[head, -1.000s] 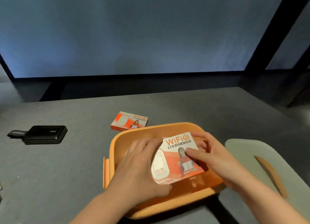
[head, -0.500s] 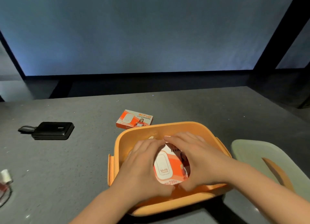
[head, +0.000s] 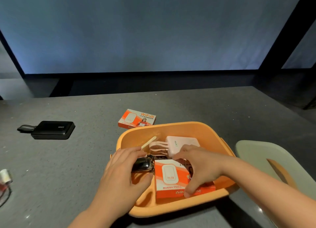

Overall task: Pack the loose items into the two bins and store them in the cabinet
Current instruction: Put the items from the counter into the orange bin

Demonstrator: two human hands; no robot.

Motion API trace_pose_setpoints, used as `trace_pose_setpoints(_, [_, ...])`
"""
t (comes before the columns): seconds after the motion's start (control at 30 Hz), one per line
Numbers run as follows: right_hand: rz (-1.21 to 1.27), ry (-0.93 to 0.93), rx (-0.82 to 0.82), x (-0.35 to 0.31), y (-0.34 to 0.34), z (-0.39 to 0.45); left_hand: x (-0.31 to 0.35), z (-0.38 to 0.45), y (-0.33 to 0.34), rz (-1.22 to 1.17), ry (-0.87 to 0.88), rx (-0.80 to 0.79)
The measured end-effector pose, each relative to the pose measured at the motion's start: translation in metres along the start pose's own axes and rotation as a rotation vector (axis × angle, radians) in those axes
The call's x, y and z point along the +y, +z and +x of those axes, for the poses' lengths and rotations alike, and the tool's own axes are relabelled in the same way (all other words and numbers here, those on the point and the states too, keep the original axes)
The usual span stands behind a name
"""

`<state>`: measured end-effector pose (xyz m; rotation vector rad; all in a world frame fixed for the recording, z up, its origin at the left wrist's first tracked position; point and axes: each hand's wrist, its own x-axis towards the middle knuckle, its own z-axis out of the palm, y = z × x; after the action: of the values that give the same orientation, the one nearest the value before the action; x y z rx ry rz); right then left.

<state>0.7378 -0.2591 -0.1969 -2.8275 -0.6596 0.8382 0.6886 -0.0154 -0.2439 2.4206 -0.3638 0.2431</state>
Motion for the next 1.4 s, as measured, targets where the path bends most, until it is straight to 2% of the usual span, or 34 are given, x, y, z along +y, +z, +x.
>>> trace_pose_setpoints(0.13, [-0.177,0.019,0.048,0.003,0.005,-0.004,-0.002,0.000,0.001,0.010,0.013,0.006])
trace_pose_setpoints(0.27, [-0.066,0.053,0.113,0.011,0.013,-0.003,0.000,0.000,0.002,0.030,0.004,0.010])
trace_pose_setpoints(0.4, [-0.011,-0.108,0.132,-0.005,0.020,0.012,0.000,0.001,0.002,0.034,0.009,0.017])
trace_pose_setpoints(0.53, [-0.169,-0.233,0.091,-0.025,0.027,0.030,0.001,0.001,0.001,0.018,0.019,0.023])
trace_pose_setpoints(0.67, [-0.233,-0.236,0.050,-0.025,0.031,0.038,0.000,0.000,0.001,0.015,0.018,0.013])
trace_pose_setpoints(1.0, [-0.127,-0.208,-0.001,-0.011,0.030,0.035,-0.005,0.000,0.002,-0.009,0.032,0.029])
trace_pose_setpoints(1.13, [0.000,-0.186,-0.002,-0.008,0.033,0.035,-0.006,0.000,0.005,-0.024,0.057,0.062])
trace_pose_setpoints(1.23, [0.134,-0.179,0.105,-0.011,0.029,0.029,-0.004,-0.002,0.004,-0.129,0.053,0.117])
trace_pose_setpoints(1.3, [0.229,-0.173,0.270,-0.024,0.024,0.020,-0.001,-0.010,0.001,-0.234,0.040,0.178])
trace_pose_setpoints(1.4, [0.438,-0.261,0.555,-0.068,0.016,0.008,-0.011,-0.036,-0.009,-0.251,0.027,0.303])
